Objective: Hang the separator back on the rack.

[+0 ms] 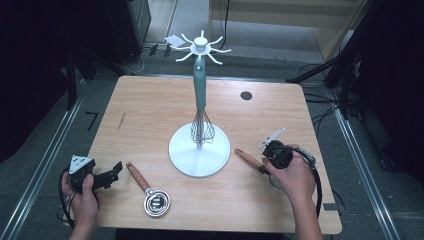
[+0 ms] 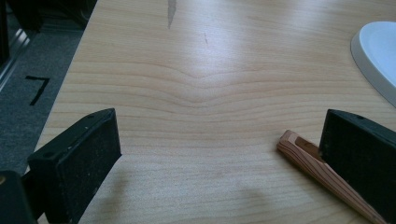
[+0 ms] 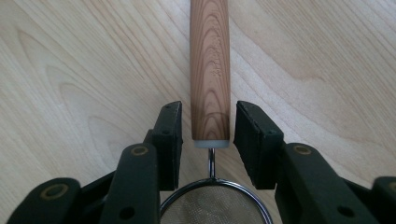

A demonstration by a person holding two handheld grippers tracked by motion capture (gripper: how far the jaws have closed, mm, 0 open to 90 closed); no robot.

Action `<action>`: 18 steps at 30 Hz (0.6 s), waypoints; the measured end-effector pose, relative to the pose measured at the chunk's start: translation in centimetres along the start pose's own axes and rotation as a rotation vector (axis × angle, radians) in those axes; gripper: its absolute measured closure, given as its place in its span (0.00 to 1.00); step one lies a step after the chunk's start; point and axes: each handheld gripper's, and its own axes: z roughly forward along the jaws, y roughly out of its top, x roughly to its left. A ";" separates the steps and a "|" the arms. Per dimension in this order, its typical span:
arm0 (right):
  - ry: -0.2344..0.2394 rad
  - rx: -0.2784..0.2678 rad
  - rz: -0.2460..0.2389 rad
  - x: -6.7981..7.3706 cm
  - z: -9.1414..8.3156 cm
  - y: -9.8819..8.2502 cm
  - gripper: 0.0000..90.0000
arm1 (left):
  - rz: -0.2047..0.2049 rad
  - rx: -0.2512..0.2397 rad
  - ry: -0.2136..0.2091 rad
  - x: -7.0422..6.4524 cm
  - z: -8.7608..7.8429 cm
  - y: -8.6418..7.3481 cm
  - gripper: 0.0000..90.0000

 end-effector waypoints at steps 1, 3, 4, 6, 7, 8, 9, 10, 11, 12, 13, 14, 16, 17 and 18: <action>-0.007 0.007 -0.007 0.0 0.1 0.0 0.71 | 0.001 0.000 0.000 0.0 0.0 0.0 0.00; -0.013 0.018 -0.011 0.0 0.2 0.1 0.72 | 0.001 0.001 -0.001 0.0 0.0 0.0 0.00; -0.016 0.027 -0.018 -0.1 0.3 0.1 0.72 | 0.002 0.001 0.000 0.0 0.0 0.0 0.00; -0.013 0.051 -0.008 -0.2 0.6 0.1 0.74 | 0.004 0.002 -0.001 0.0 0.0 0.0 0.00; -0.012 0.054 -0.011 -0.2 0.7 0.1 0.74 | 0.004 0.002 -0.001 0.0 0.0 0.0 0.00; -0.011 0.059 -0.012 -0.2 0.7 0.1 0.74 | 0.004 0.002 0.000 0.0 0.0 0.0 0.00; -0.009 0.060 -0.011 -0.2 0.8 0.1 0.74 | 0.005 0.002 0.000 0.0 0.0 0.0 0.00; -0.009 0.065 -0.009 -0.2 0.8 0.2 0.75 | 0.004 0.002 0.000 0.0 0.0 0.0 0.00; -0.007 0.071 -0.012 -0.2 0.9 0.2 0.76 | 0.004 0.002 0.000 0.0 0.0 0.0 0.00; -0.007 0.071 -0.012 -0.2 0.9 0.2 0.76 | 0.004 0.002 0.000 0.0 0.0 0.0 0.00; -0.010 0.078 -0.016 -0.2 1.0 0.3 0.76 | 0.004 0.002 0.001 0.0 0.0 0.0 0.00; -0.014 0.085 -0.018 -0.1 1.1 0.3 0.76 | 0.004 0.002 0.000 0.0 0.0 0.0 0.00; -0.018 0.085 -0.027 -0.1 1.1 0.4 0.76 | 0.005 0.003 0.000 0.0 0.0 0.0 0.00; -0.020 0.091 -0.030 0.0 1.2 0.4 0.76 | 0.005 0.002 0.000 0.0 0.0 0.0 0.00; -0.025 0.094 -0.037 0.1 1.2 0.5 0.76 | 0.005 0.003 0.000 0.0 0.0 0.0 0.00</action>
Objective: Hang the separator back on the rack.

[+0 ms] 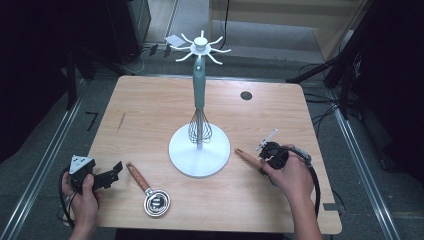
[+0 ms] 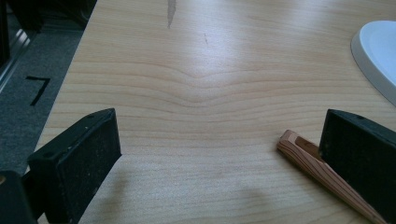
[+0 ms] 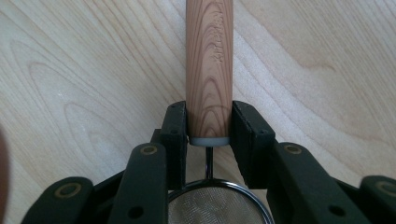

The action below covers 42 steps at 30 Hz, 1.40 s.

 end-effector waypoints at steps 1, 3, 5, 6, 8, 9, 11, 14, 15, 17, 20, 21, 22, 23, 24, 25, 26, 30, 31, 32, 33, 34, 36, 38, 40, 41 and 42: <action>0.000 0.000 -0.004 0.0 0.1 0.1 0.75 | 0.000 0.000 0.000 0.0 0.0 0.0 0.00; -0.008 -0.003 -0.010 0.1 0.1 0.2 0.74 | 0.000 0.000 0.000 0.0 0.0 0.0 0.00; -0.011 0.001 -0.015 0.1 0.1 0.3 0.75 | 0.000 0.000 0.000 0.0 0.0 0.0 0.00; -0.011 0.001 -0.015 0.1 0.1 0.3 0.75 | 0.000 0.000 0.000 0.0 0.0 0.0 0.00; -0.014 -0.013 -0.020 0.1 0.1 0.2 0.77 | 0.000 0.000 0.000 0.0 0.0 0.0 0.00; -0.014 -0.013 -0.020 0.1 0.1 0.2 0.77 | 0.000 0.000 0.000 0.0 0.0 0.0 0.00; -0.020 -0.013 -0.021 0.1 0.1 0.2 0.78 | 0.000 0.001 0.000 0.0 0.0 0.0 0.00; -0.016 -0.012 -0.023 0.1 0.1 0.2 0.78 | 0.000 0.000 0.001 0.0 0.0 0.0 0.00; -0.013 -0.015 -0.017 0.0 0.1 0.2 0.78 | 0.000 -0.001 0.002 0.0 0.0 0.0 0.00; -0.015 -0.018 -0.018 0.0 0.2 0.2 0.78 | 0.000 -0.001 0.002 0.0 0.0 0.0 0.00; -0.012 -0.014 -0.019 0.0 0.3 0.2 0.78 | 0.000 -0.001 0.002 0.0 0.0 0.0 0.00; -0.014 -0.016 -0.016 0.0 0.4 0.1 0.78 | 0.001 0.000 0.002 0.0 0.0 0.0 0.00; -0.014 -0.016 -0.016 0.0 0.4 0.1 0.78 | 0.001 0.000 0.002 0.0 0.0 0.0 0.00; -0.015 -0.012 -0.012 0.0 0.5 0.1 0.78 | 0.000 -0.001 0.001 0.0 0.0 0.0 0.00; -0.016 -0.014 -0.016 0.0 0.5 0.1 0.79 | 0.000 -0.001 0.001 0.0 0.0 0.0 0.00; -0.016 -0.015 -0.015 0.0 0.5 0.1 0.79 | 0.001 0.000 0.002 0.0 0.0 0.0 0.00; -0.016 -0.015 -0.015 0.0 0.5 0.1 0.79 | 0.001 0.000 0.002 0.0 0.0 0.0 0.00; -0.008 -0.024 -0.006 -0.1 0.5 0.0 0.79 | 0.002 0.000 0.003 0.0 0.0 0.0 0.00; 0.002 -0.031 0.002 -0.3 0.5 -0.1 0.79 | 0.001 -0.001 0.003 0.0 0.0 0.0 0.00; 0.009 -0.036 0.003 -0.4 0.5 -0.2 0.79 | 0.000 -0.002 0.001 0.0 0.0 0.0 0.00; 0.014 -0.042 0.018 -0.5 0.5 -0.2 0.79 | 0.000 -0.002 0.001 0.0 0.0 0.0 0.00; 0.022 -0.045 0.029 -0.6 0.5 -0.3 0.78 | 0.000 0.000 0.001 0.0 0.0 0.0 0.00; 0.028 -0.047 0.038 -0.7 0.5 -0.3 0.78 | 0.000 -0.001 0.001 0.0 0.0 0.0 0.00; 0.032 -0.049 0.049 -0.8 0.5 -0.4 0.78 | 0.000 -0.002 0.001 0.0 0.0 0.0 0.00; 0.031 -0.049 0.055 -0.7 0.5 -0.4 0.78 | 0.000 -0.002 0.001 0.0 0.0 0.0 0.00; 0.030 -0.045 0.056 -0.7 0.5 -0.4 0.79 | 0.000 -0.001 0.003 0.0 0.0 0.0 0.00; 0.025 -0.049 0.060 -0.6 0.5 -0.4 0.79 | 0.000 -0.002 0.002 0.0 0.0 0.0 0.00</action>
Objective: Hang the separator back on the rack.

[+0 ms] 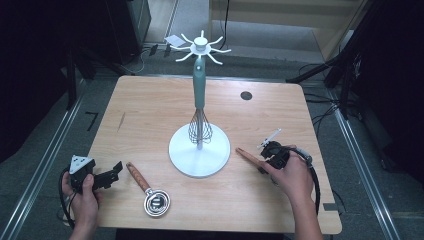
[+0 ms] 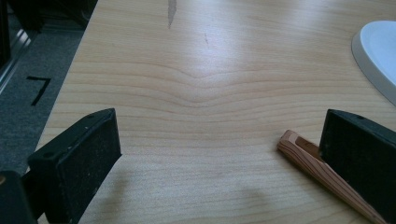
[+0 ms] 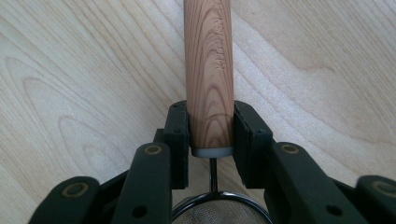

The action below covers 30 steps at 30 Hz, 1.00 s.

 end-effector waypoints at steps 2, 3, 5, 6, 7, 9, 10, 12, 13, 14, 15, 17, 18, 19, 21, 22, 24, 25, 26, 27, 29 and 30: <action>-0.017 -0.013 -0.012 0.1 0.1 0.0 0.79 | -0.001 0.001 -0.001 0.0 0.0 0.0 0.00; -0.017 -0.013 -0.012 0.1 0.1 0.0 0.79 | -0.001 0.001 -0.001 0.0 0.0 0.0 0.00; -0.019 -0.026 -0.014 0.1 0.1 0.0 0.79 | -0.001 0.002 0.000 0.0 0.0 0.0 0.00; -0.021 -0.031 -0.009 0.2 0.1 -0.1 0.80 | 0.000 0.002 0.000 0.0 0.0 0.0 0.00; -0.023 -0.044 -0.014 0.1 0.1 -0.2 0.80 | -0.001 0.003 -0.001 0.0 0.0 0.0 0.00; -0.025 -0.060 -0.006 0.1 0.1 -0.3 0.80 | -0.002 0.003 -0.001 0.0 0.0 0.0 0.00; -0.025 -0.060 -0.006 0.1 0.1 -0.3 0.80 | -0.002 0.003 -0.001 0.0 0.0 0.0 0.00; -0.023 -0.095 0.003 0.0 -0.2 -0.4 0.80 | -0.005 0.003 -0.001 0.0 0.0 0.0 0.00; -0.023 -0.095 0.003 0.0 -0.2 -0.4 0.80 | -0.005 0.003 -0.001 0.0 0.0 0.0 0.00; -0.028 -0.110 0.009 0.0 -0.4 -0.5 0.80 | -0.005 0.003 -0.002 0.0 0.0 0.0 0.00; -0.032 -0.124 0.009 0.0 -0.6 -0.5 0.80 | -0.005 0.003 -0.002 0.0 0.0 0.0 0.00; -0.036 -0.172 0.017 0.0 -1.3 -0.7 0.80 | -0.005 0.004 -0.002 0.0 0.0 0.0 0.00; -0.035 -0.194 0.019 0.0 -1.5 -0.7 0.80 | -0.005 0.004 -0.003 0.0 0.0 0.0 0.00; -0.027 -0.211 0.026 0.1 -1.8 -0.7 0.80 | -0.005 0.004 -0.003 0.0 0.0 0.0 0.00; -0.022 -0.251 0.033 0.2 -2.2 -0.8 0.80 | -0.006 0.004 -0.004 0.0 0.0 0.0 0.00; -0.018 -0.274 0.030 0.1 -2.4 -0.8 0.80 | -0.006 0.004 -0.004 0.0 0.0 0.0 0.00; -0.020 -0.310 0.035 0.2 -2.8 -0.9 0.80 | -0.005 0.004 -0.004 0.0 0.0 0.0 0.00; -0.022 -0.321 0.034 0.2 -3.0 -0.9 0.80 | -0.005 0.004 -0.004 0.0 0.0 0.0 0.00; -0.026 -0.339 0.029 0.2 -3.1 -0.9 0.80 | -0.006 0.004 -0.003 0.0 0.0 0.0 0.00; -0.020 -0.358 0.033 0.3 -3.3 -0.9 0.80 | -0.005 0.005 -0.003 0.0 0.0 0.0 0.00; -0.014 -0.397 0.043 0.3 -3.7 -1.0 0.80 | -0.005 0.004 -0.003 0.0 0.0 0.0 0.00; -0.014 -0.397 0.043 0.3 -3.7 -1.0 0.80 | -0.005 0.004 -0.003 0.0 0.0 0.0 0.00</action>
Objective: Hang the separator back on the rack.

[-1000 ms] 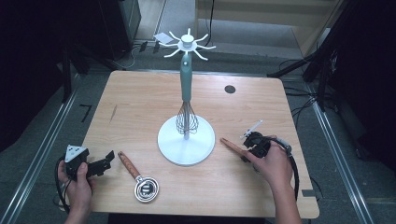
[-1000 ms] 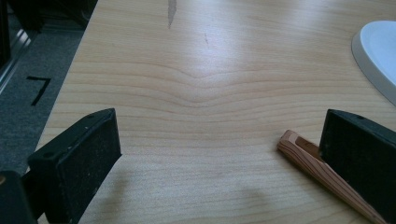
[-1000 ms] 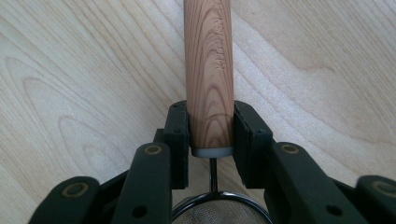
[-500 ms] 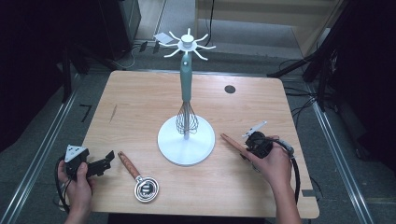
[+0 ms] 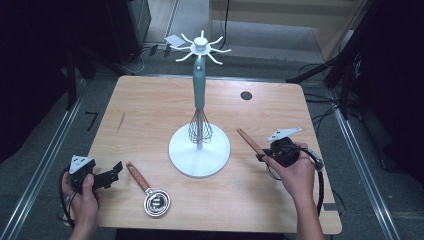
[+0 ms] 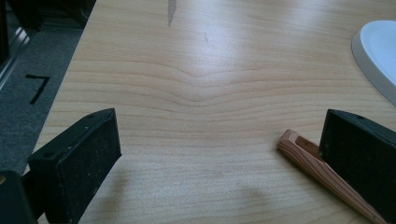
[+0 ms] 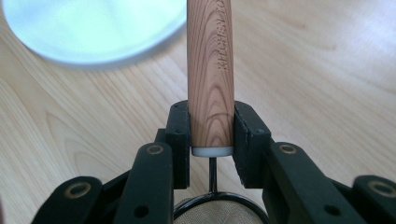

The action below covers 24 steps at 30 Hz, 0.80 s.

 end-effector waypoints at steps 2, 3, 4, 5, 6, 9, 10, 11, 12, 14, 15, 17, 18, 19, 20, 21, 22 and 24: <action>-0.004 -0.065 0.006 0.0 -0.7 0.1 0.80 | 0.000 0.000 0.000 0.0 0.0 0.0 0.00; -0.002 -0.086 0.010 0.1 -0.9 0.1 0.80 | 0.000 0.000 0.000 0.0 0.0 0.0 0.00; 0.007 -0.108 0.018 0.1 -1.2 0.2 0.80 | 0.000 0.000 0.000 0.0 0.0 0.0 0.00; 0.007 -0.108 0.018 0.1 -1.2 0.2 0.80 | 0.000 -0.001 0.001 0.0 0.0 0.0 0.00; 0.012 -0.144 0.033 0.1 -1.5 0.3 0.80 | 0.000 0.000 0.000 0.0 0.0 0.0 0.00; 0.022 -0.176 0.030 0.3 -1.9 0.4 0.80 | 0.000 0.000 0.000 0.0 0.0 0.0 0.00; 0.022 -0.176 0.030 0.3 -1.9 0.4 0.80 | 0.000 0.000 0.000 0.0 0.0 0.0 0.00; 0.013 -0.196 0.033 0.5 -2.1 0.6 0.80 | -0.001 -0.001 0.000 0.0 0.0 0.0 0.00; 0.007 -0.208 0.030 0.6 -2.2 0.7 0.80 | -0.001 0.000 0.000 0.0 0.0 0.0 0.00; 0.010 -0.220 0.034 0.7 -2.3 0.8 0.80 | -0.001 0.000 0.000 0.0 0.0 0.0 0.00; 0.023 -0.251 0.031 0.9 -2.7 0.9 0.80 | -0.001 -0.001 0.000 0.0 0.0 0.0 0.00; 0.032 -0.283 0.032 1.2 -3.1 1.1 0.80 | -0.001 -0.001 0.001 0.0 0.0 0.0 0.00; 0.032 -0.283 0.032 1.2 -3.1 1.1 0.80 | -0.001 0.000 0.000 0.0 0.0 0.0 0.00; 0.032 -0.296 0.034 1.3 -3.3 1.3 0.80 | -0.001 -0.001 0.001 0.0 0.0 0.0 0.00; 0.036 -0.312 0.032 1.5 -3.5 1.4 0.80 | -0.001 -0.001 0.001 0.0 0.0 0.0 0.00; 0.053 -0.349 0.029 1.8 -4.0 1.6 0.80 | -0.001 -0.001 0.000 0.0 0.0 0.0 0.00; 0.053 -0.349 0.029 1.8 -4.0 1.6 0.80 | -0.001 -0.001 0.000 0.0 0.0 0.0 0.00; 0.064 -0.383 0.020 2.3 -4.5 2.0 0.80 | -0.001 -0.001 0.000 0.0 0.0 0.0 0.00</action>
